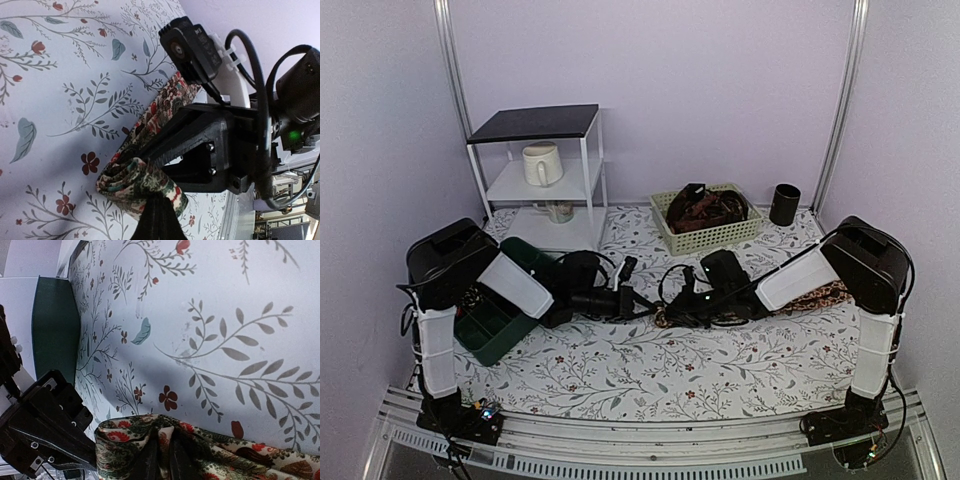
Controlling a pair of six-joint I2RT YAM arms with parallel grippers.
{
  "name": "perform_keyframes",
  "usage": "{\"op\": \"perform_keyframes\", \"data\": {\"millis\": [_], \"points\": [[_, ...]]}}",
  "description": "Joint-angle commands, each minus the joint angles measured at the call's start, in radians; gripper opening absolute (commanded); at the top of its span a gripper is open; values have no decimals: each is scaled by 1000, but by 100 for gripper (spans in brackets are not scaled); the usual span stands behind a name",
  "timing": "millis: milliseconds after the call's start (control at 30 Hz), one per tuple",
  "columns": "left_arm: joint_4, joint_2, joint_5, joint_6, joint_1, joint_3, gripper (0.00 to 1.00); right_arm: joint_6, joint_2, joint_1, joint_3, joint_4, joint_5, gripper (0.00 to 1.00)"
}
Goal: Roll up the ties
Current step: Roll the tie at the center of the board.
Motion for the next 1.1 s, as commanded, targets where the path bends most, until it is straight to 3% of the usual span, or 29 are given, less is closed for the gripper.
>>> {"op": "perform_keyframes", "data": {"millis": [0,267,600,767,900,1067], "points": [[29,28,10,-6,-5,28,0,12,-35,-10,-31,65,-26,14],[15,36,6,3,-8,47,0,-6,-52,-23,-57,33,17,13],[7,41,9,12,-13,63,0,-46,-93,-23,-63,3,67,4],[7,55,13,10,-23,78,0,-50,-96,-23,-64,3,76,5],[5,70,13,8,-26,96,0,-49,-95,-23,-65,-1,77,11],[-6,80,12,10,-30,116,0,-52,-114,-26,-79,-27,109,10]]}}
